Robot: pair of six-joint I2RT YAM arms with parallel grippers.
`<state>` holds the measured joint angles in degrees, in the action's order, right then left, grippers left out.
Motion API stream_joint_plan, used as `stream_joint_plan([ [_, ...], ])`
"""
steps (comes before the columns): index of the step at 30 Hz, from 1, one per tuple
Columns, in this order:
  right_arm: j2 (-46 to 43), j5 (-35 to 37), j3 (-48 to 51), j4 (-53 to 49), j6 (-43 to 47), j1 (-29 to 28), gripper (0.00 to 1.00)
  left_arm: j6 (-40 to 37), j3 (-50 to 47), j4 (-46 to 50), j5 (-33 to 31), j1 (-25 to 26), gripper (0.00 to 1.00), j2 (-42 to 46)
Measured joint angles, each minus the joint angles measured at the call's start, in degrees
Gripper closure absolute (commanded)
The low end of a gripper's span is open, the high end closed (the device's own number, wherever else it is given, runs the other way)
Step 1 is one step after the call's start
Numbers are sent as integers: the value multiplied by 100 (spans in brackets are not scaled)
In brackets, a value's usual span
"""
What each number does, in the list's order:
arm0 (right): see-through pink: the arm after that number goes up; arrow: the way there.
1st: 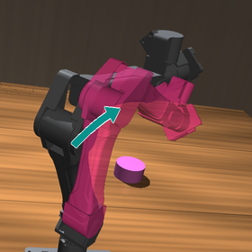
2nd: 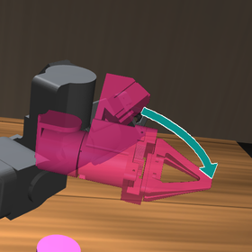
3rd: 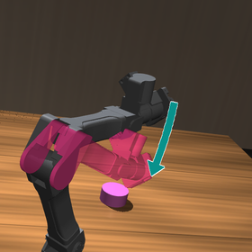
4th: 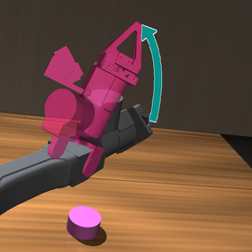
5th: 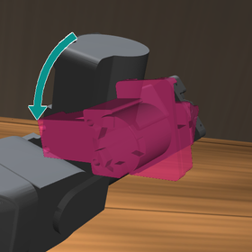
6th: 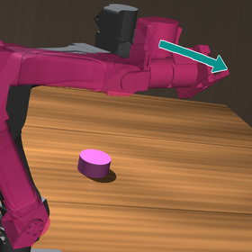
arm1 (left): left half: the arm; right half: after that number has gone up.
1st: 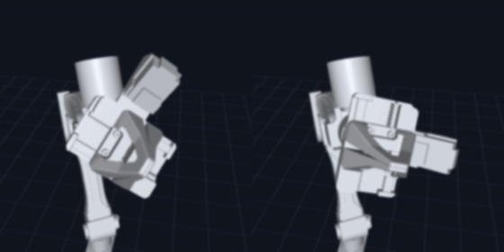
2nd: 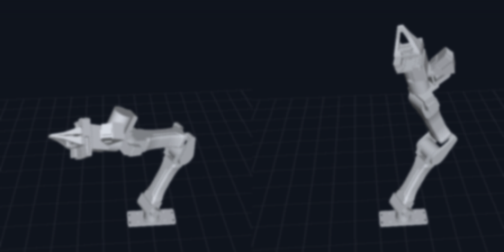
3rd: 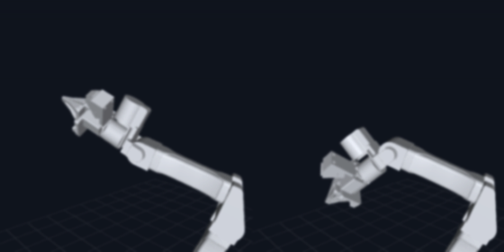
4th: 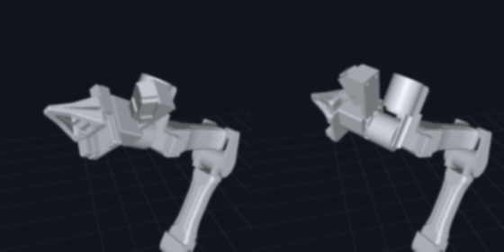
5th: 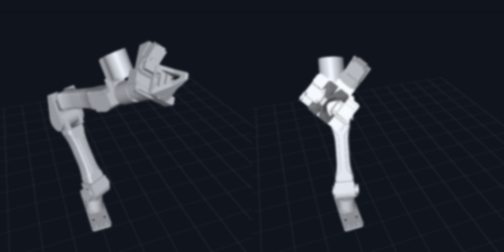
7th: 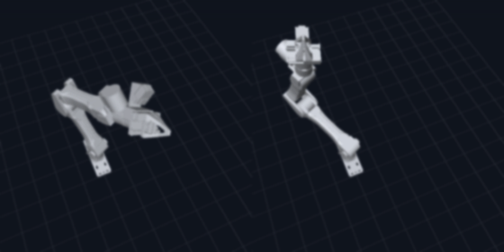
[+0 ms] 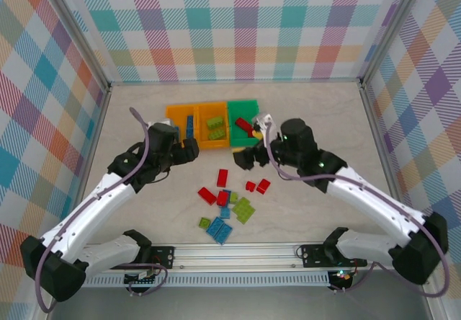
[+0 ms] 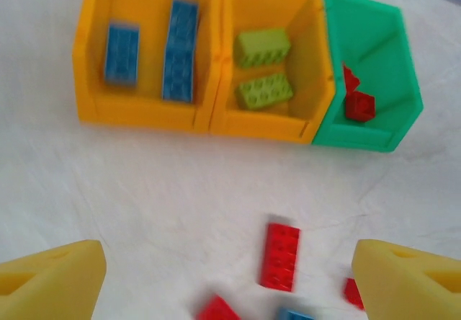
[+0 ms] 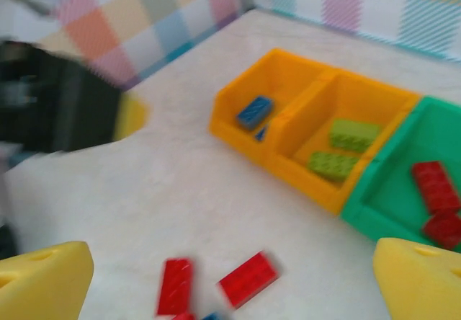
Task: Sort the legos into containers by color
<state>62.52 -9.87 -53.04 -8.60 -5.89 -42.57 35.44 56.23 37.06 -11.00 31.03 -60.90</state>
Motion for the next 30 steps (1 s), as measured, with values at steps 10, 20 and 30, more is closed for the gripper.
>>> stream_joint_plan([
  [10,-658,-1274,625,-885,-205,0,0,3141,-754,332,1056,684,14,-710],
  [20,-450,-1318,610,-1132,-208,0,0,3786,-885,-55,1403,1078,23,-2155],
  [30,-608,-1322,605,-1353,-227,0,0,3823,-883,-319,1482,1119,58,-2826],
])
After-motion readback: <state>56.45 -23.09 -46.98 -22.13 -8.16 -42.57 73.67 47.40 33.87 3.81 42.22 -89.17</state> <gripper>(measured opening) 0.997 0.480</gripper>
